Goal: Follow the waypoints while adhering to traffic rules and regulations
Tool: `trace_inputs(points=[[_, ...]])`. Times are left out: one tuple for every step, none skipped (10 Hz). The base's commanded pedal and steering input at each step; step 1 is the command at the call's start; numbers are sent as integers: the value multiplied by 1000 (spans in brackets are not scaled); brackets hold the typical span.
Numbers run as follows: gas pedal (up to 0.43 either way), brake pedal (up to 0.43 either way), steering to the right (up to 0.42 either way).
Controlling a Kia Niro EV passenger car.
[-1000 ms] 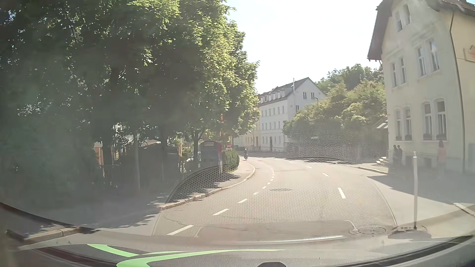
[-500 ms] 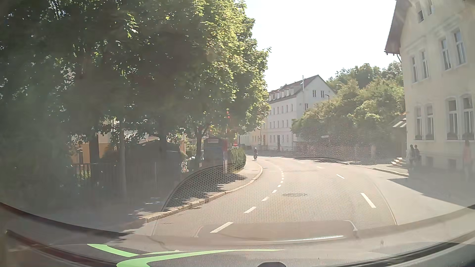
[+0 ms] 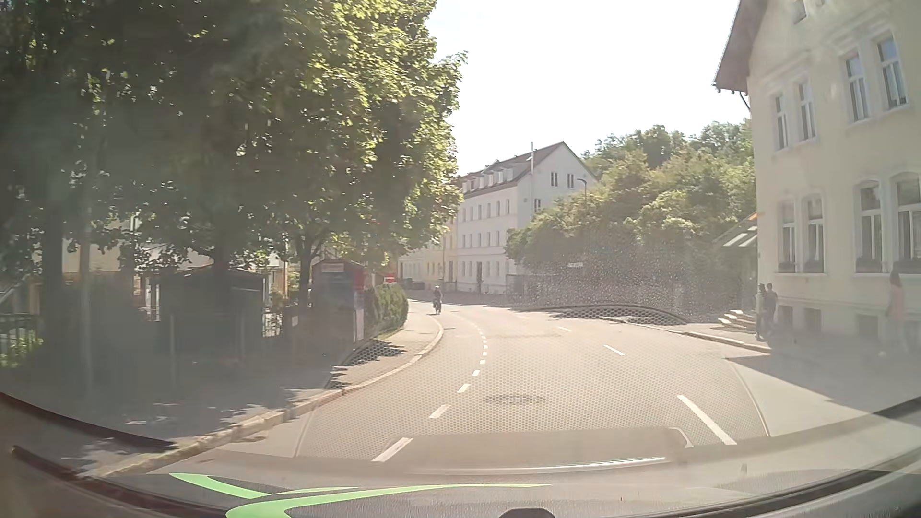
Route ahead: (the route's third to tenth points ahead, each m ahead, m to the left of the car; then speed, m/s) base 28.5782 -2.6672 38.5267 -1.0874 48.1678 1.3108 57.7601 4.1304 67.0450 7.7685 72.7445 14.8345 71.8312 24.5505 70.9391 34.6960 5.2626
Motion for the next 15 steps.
trace_inputs(points=[[189,0,289],[189,0,288],[189,0,286],[177,0,279],[157,0,273],[150,0,258],[150,0,236],[110,0,204],[110,0,164],[110,0,107],[110,0,59],[110,0,19],[110,0,-27],[110,0,-56],[110,0,-81]])
